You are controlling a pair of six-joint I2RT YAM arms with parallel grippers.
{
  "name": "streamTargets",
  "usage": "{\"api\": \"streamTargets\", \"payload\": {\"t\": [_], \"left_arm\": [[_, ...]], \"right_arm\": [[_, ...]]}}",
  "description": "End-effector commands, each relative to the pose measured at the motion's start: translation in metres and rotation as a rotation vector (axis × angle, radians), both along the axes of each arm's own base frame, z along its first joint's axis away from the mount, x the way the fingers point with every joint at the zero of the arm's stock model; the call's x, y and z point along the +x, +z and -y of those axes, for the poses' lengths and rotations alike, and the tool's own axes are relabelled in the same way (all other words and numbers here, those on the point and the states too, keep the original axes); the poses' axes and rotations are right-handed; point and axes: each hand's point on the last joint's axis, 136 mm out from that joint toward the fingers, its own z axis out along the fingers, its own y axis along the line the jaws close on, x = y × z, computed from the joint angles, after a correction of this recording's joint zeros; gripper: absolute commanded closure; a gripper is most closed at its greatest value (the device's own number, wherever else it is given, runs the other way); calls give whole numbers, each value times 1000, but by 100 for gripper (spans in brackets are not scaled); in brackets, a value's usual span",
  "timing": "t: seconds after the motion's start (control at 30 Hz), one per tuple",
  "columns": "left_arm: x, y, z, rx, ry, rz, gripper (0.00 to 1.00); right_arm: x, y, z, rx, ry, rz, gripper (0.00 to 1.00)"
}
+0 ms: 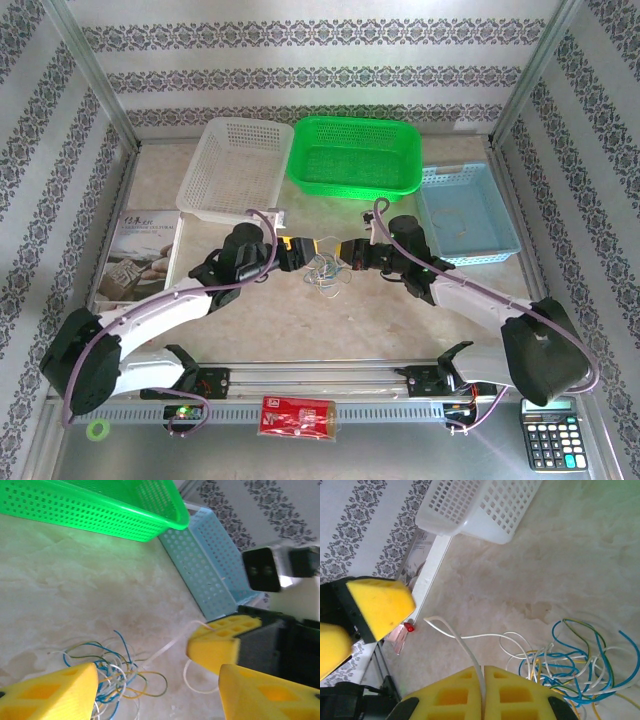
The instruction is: Untangle the cables
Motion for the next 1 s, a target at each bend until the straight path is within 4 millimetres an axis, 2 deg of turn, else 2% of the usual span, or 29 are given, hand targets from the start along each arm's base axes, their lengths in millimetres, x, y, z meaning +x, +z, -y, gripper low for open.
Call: {"api": "streamTargets", "payload": {"t": [0.0, 0.1, 0.27, 0.37, 0.7, 0.97], "left_arm": [[-15, 10, 10, -130, -70, -42, 40], [-23, 11, 19, -226, -104, -73, 47], [-34, 9, 43, -321, -134, -90, 51], [-34, 7, 53, -351, -124, -77, 55], [-16, 2, 52, -432, -34, -40, 61], [-15, 2, 57, -440, -44, -39, 62]], "right_arm": [[5, 24, -8, 77, 12, -6, 100], [7, 28, -9, 95, 7, -12, 100], [7, 33, -12, 136, 10, -26, 100], [7, 36, -14, 156, 14, -35, 100], [6, 38, -14, 169, 14, -39, 100], [6, 39, -14, 179, 14, -36, 100]]}}
